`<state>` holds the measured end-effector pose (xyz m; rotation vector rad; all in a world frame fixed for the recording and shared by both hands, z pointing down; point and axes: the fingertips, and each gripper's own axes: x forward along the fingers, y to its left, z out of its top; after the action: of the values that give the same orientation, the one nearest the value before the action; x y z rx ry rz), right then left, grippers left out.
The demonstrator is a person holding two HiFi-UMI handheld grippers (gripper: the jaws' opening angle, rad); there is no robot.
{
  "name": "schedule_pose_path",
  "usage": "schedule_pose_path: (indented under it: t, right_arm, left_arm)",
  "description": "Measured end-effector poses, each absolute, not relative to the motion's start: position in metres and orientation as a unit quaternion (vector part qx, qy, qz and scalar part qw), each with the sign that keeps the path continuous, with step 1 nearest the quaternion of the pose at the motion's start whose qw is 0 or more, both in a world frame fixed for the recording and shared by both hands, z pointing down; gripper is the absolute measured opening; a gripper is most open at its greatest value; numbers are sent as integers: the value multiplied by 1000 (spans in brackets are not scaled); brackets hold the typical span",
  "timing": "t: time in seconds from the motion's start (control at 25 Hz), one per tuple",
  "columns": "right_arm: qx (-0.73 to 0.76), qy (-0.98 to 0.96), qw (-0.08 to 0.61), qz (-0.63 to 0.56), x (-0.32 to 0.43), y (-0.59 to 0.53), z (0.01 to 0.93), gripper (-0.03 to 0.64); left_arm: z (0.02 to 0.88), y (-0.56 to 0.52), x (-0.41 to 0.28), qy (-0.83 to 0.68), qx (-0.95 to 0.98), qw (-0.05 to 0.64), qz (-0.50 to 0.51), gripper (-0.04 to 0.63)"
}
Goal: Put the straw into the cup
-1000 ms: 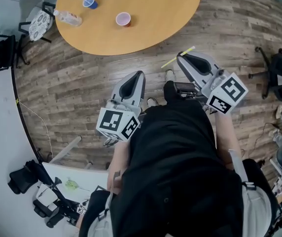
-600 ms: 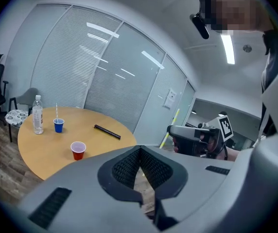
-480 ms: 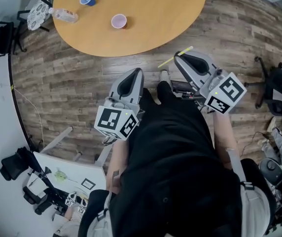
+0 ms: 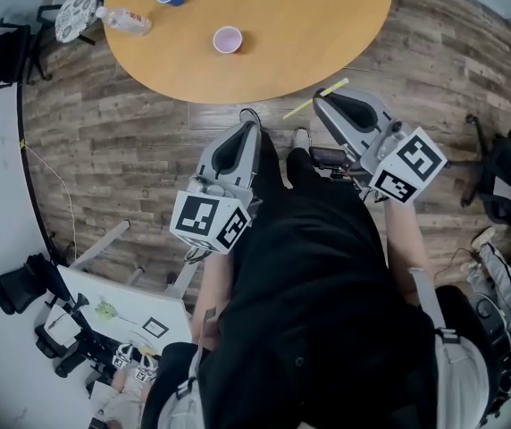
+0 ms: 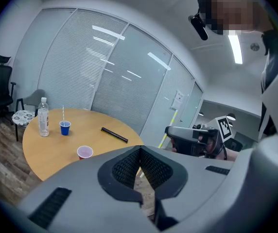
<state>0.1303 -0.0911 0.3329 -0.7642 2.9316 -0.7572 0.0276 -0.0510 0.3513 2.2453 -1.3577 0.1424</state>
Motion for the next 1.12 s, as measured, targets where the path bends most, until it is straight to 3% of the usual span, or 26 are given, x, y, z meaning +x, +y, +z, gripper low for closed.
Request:
schedule_pose_path:
  t: [0.56, 1.12]
  right_arm:
    - [-289, 929, -4, -230, 85, -143, 325, 35]
    - [-324, 916, -20, -235, 7, -217, 341, 35]
  left_arm:
    - [347, -113, -5, -453, 856, 246, 42, 12]
    - [344, -160, -95, -460, 853, 244, 29, 12]
